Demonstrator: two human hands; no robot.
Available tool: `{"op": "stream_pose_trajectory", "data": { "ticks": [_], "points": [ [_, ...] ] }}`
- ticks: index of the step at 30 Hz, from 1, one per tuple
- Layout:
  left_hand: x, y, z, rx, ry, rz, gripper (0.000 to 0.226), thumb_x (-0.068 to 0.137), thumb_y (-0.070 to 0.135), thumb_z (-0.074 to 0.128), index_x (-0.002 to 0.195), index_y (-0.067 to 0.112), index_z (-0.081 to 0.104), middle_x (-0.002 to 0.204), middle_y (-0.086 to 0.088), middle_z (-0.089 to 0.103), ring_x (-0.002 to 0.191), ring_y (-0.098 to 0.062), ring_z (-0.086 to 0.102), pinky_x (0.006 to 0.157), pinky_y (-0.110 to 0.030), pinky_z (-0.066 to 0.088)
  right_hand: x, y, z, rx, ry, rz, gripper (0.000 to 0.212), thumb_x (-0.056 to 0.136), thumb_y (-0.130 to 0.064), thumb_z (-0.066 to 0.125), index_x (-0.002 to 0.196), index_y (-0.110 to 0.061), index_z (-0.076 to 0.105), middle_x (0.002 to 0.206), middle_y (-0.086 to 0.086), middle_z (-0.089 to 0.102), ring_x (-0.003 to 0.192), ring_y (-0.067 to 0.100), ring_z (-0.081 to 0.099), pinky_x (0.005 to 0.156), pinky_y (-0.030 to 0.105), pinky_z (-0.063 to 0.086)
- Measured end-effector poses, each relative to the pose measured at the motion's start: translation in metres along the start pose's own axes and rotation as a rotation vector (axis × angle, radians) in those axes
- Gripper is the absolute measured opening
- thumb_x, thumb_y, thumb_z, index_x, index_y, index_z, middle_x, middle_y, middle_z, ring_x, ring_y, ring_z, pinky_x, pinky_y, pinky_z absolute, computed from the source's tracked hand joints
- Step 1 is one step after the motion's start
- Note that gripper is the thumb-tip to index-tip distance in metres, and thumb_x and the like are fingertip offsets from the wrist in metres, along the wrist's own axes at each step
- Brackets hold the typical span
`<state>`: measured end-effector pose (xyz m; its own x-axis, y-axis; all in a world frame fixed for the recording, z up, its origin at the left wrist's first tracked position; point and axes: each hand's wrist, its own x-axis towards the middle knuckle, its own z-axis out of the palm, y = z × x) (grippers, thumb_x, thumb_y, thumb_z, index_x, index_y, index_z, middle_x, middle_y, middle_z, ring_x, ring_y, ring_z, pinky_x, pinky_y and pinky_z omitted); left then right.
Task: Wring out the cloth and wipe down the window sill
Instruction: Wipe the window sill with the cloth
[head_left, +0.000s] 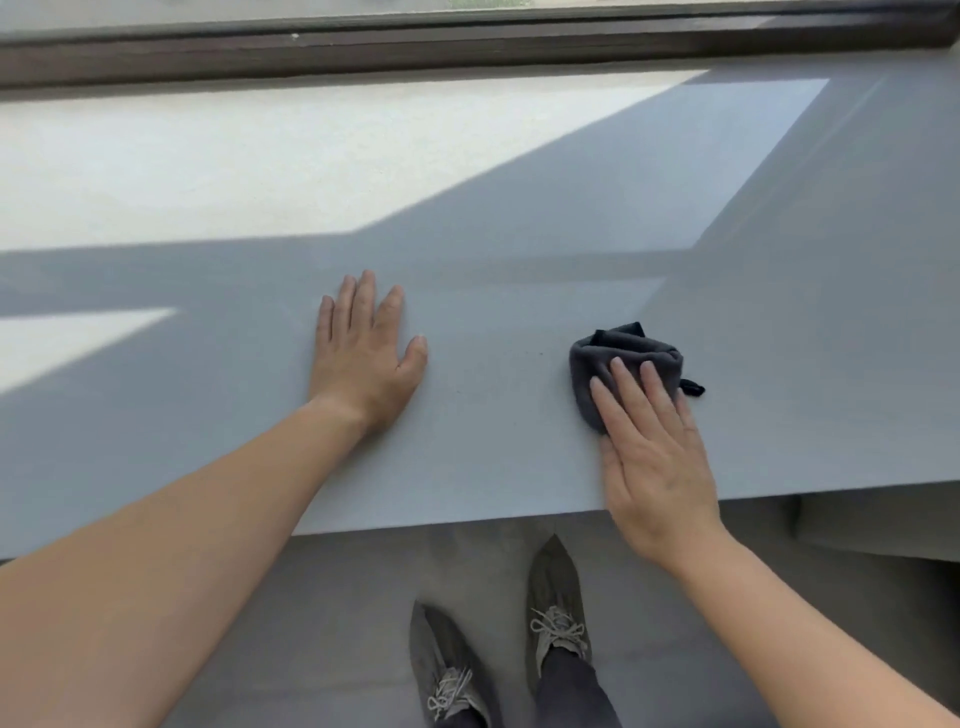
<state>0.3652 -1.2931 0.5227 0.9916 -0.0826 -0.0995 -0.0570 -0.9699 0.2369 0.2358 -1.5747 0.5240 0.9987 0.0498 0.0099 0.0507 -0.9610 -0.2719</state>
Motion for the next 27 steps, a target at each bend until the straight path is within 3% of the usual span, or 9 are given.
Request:
{"op": "stream_pose_trajectory", "data": {
  "ticks": [2,6,8,13,15,18,20,24,27],
  "points": [
    [0.003,0.004,-0.001,-0.061,0.020,-0.037,0.061,0.097,0.041,0.045,0.152,0.017,0.029,0.166,-0.011,0.009,0.153,-0.024,-0.002,0.122,-0.041,-0.009,-0.007,-0.016,0.007,-0.026,0.019,0.039,0.061,0.097,-0.023,0.040,0.157,-0.021,0.028,0.168,-0.001,0.016,0.156,0.024,0.003,0.123,0.052,0.011],
    [0.007,0.024,-0.003,-0.140,0.058,-0.079,0.053,0.095,0.034,0.051,0.142,0.010,0.040,0.163,-0.017,0.017,0.153,-0.029,0.002,0.122,-0.042,-0.008,-0.020,0.002,0.004,-0.043,-0.077,-0.290,0.056,0.102,-0.029,0.036,0.157,-0.022,0.030,0.167,-0.002,0.017,0.155,0.024,0.007,0.124,0.049,0.010],
    [0.010,0.034,-0.001,-0.159,0.062,-0.016,0.053,0.094,0.030,0.053,0.142,0.010,0.041,0.164,-0.017,0.016,0.153,-0.028,0.003,0.123,-0.040,-0.007,-0.012,0.039,-0.008,-0.060,-0.101,-0.340,0.055,0.100,-0.026,0.037,0.155,-0.021,0.034,0.166,-0.002,0.022,0.155,0.022,0.009,0.124,0.046,0.010],
    [0.027,0.050,0.003,-0.204,0.070,0.056,0.053,0.095,0.028,0.053,0.144,0.012,0.041,0.165,-0.014,0.015,0.154,-0.025,0.005,0.123,-0.036,-0.005,0.048,0.076,-0.027,0.000,-0.029,0.231,0.060,0.098,-0.028,0.027,0.157,-0.018,0.028,0.167,-0.002,0.011,0.155,0.020,-0.001,0.125,0.047,0.002],
    [0.037,0.057,0.005,-0.215,0.076,0.056,0.051,0.096,0.028,0.052,0.144,0.012,0.041,0.165,-0.014,0.015,0.154,-0.025,0.006,0.123,-0.036,-0.005,0.060,0.049,-0.021,-0.011,-0.032,0.166,0.058,0.100,-0.025,0.031,0.158,-0.020,0.027,0.167,-0.002,0.011,0.155,0.023,-0.001,0.125,0.048,0.003],
    [0.051,0.071,0.008,-0.241,0.080,0.059,0.049,0.098,0.028,0.049,0.144,0.012,0.041,0.165,-0.013,0.014,0.154,-0.023,0.004,0.123,-0.034,-0.006,0.054,0.029,-0.011,-0.035,-0.100,-0.163,0.057,0.101,-0.035,0.030,0.156,-0.024,0.031,0.166,-0.004,0.018,0.155,0.023,0.006,0.124,0.050,0.009],
    [0.061,0.079,0.009,-0.253,0.073,0.067,0.049,0.098,0.030,0.046,0.144,0.013,0.040,0.165,-0.013,0.014,0.154,-0.023,0.004,0.123,-0.034,-0.006,0.066,0.045,-0.015,-0.032,-0.136,-0.253,0.056,0.101,-0.036,0.030,0.156,-0.025,0.033,0.166,-0.006,0.019,0.155,0.020,0.007,0.124,0.048,0.009],
    [0.082,0.089,0.008,-0.248,0.080,0.066,0.050,0.098,0.029,0.047,0.145,0.012,0.040,0.165,-0.014,0.015,0.154,-0.025,0.005,0.123,-0.036,-0.005,0.120,0.077,-0.023,0.004,-0.097,0.019,0.057,0.102,-0.030,0.030,0.159,-0.026,0.022,0.167,-0.010,0.007,0.155,0.014,-0.004,0.125,0.038,-0.006],
    [0.098,0.090,0.008,-0.235,0.090,0.052,0.050,0.098,0.028,0.047,0.145,0.011,0.039,0.165,-0.014,0.014,0.154,-0.025,0.005,0.123,-0.038,-0.004,0.149,0.054,-0.017,-0.030,-0.056,0.113,0.059,0.103,-0.027,0.034,0.160,-0.024,0.017,0.169,-0.005,0.004,0.155,0.021,-0.007,0.125,0.044,-0.005]
  ]
}}
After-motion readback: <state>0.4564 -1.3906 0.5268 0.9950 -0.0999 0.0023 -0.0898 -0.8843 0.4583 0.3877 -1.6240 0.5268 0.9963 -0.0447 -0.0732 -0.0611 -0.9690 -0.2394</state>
